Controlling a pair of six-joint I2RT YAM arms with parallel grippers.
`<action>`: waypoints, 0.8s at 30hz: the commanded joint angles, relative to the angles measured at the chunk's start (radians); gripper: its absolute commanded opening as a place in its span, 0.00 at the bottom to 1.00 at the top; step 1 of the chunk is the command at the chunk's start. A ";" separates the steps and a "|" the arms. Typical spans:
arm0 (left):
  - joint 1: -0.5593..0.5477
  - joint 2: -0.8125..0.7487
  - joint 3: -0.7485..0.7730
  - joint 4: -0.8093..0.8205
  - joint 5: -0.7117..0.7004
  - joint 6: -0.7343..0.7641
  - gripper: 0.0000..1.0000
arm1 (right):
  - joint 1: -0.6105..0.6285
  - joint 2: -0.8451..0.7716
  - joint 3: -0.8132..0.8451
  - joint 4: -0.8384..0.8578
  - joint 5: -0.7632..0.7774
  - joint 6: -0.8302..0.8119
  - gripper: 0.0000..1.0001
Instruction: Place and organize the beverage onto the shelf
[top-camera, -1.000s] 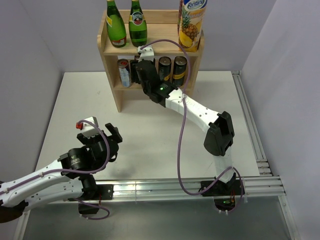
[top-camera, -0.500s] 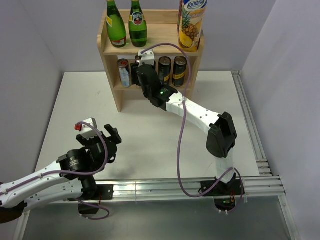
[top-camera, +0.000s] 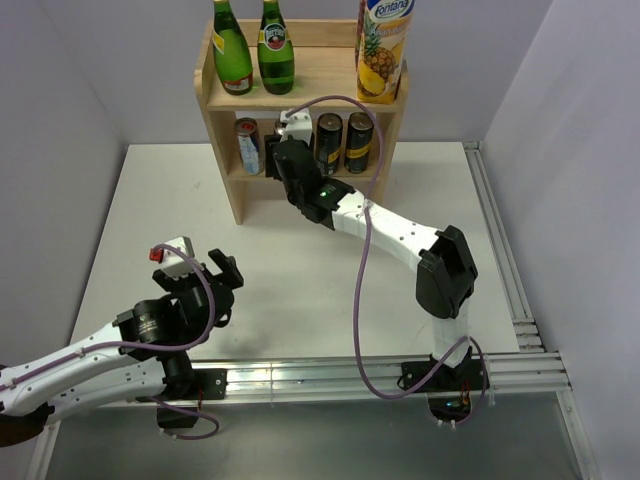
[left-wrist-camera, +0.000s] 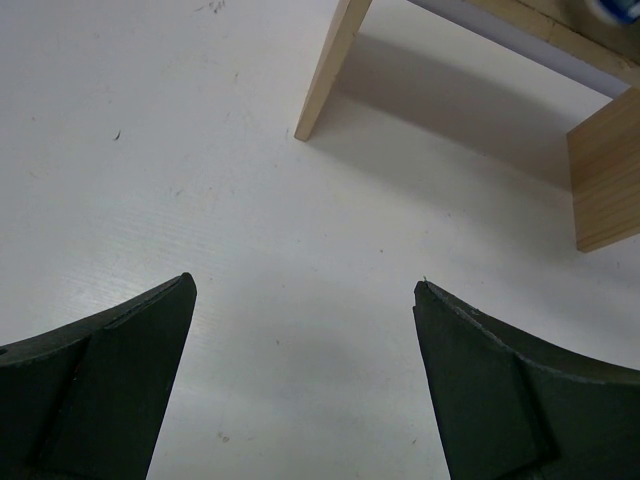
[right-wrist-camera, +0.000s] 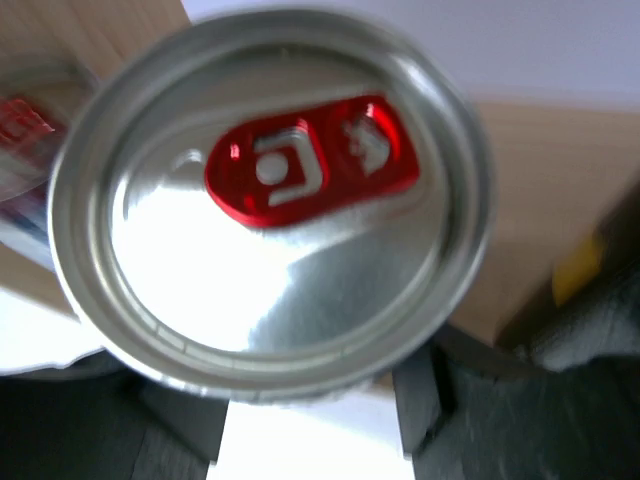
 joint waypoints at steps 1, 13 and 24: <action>-0.006 -0.010 -0.011 0.031 -0.015 -0.006 0.98 | -0.029 0.015 -0.091 -0.089 0.019 0.102 0.00; -0.006 -0.024 -0.017 0.039 -0.012 0.002 0.98 | -0.029 0.067 -0.048 -0.115 0.039 0.094 0.00; -0.006 -0.025 -0.020 0.042 -0.014 0.002 0.98 | -0.027 0.088 0.007 -0.153 0.050 0.100 0.65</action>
